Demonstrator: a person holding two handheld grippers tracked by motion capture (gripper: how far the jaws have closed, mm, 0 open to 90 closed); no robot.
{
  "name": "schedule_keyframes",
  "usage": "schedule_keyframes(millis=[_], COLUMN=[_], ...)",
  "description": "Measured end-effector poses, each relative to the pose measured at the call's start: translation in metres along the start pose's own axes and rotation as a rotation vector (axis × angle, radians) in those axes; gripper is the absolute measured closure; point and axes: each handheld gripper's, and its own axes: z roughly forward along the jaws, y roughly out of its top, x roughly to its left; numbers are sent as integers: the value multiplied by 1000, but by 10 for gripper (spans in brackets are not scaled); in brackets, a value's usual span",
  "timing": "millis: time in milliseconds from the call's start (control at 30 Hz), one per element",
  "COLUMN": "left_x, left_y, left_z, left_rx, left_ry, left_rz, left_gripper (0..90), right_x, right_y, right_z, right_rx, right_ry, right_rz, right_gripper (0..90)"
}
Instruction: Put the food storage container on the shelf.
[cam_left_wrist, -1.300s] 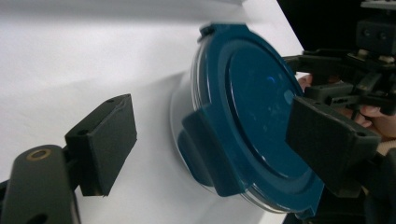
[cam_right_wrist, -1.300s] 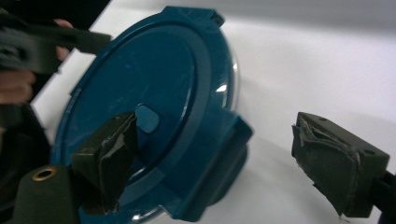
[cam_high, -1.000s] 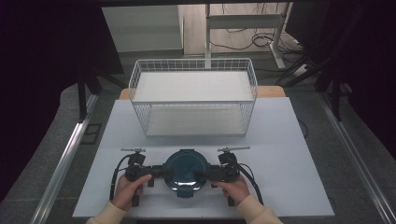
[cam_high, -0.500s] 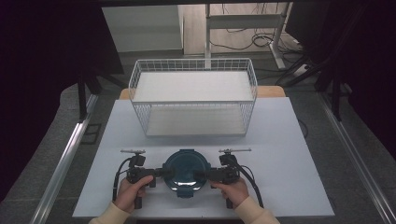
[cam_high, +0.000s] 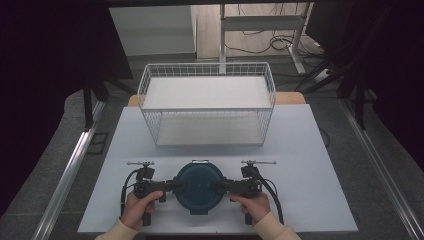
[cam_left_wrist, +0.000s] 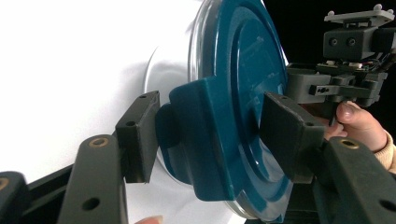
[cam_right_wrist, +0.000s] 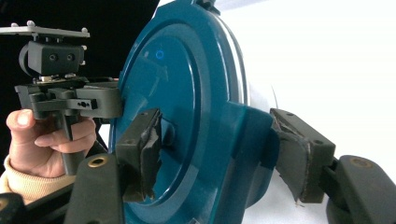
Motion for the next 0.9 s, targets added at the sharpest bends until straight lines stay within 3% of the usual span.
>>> schedule_keyframes(millis=[267, 433, 800, 900], left_x=[-4, -10, -18, -21], left_y=[-1, 2, 4, 5], left_z=[-3, -11, -14, -17], left_rx=[-24, -58, -68, -73], left_ry=[11, 25, 26, 20], left_rz=[11, 46, 78, 94], left_gripper=[422, 441, 440, 440], right_x=[5, 10, 16, 21], right_y=[-2, -1, 1, 4], right_z=[-2, -3, -6, -10], right_rx=[-23, -18, -47, -57], right_ry=[-6, -4, -4, -9], right_rz=[-53, -107, -165, -200], right_gripper=[383, 386, 388, 389])
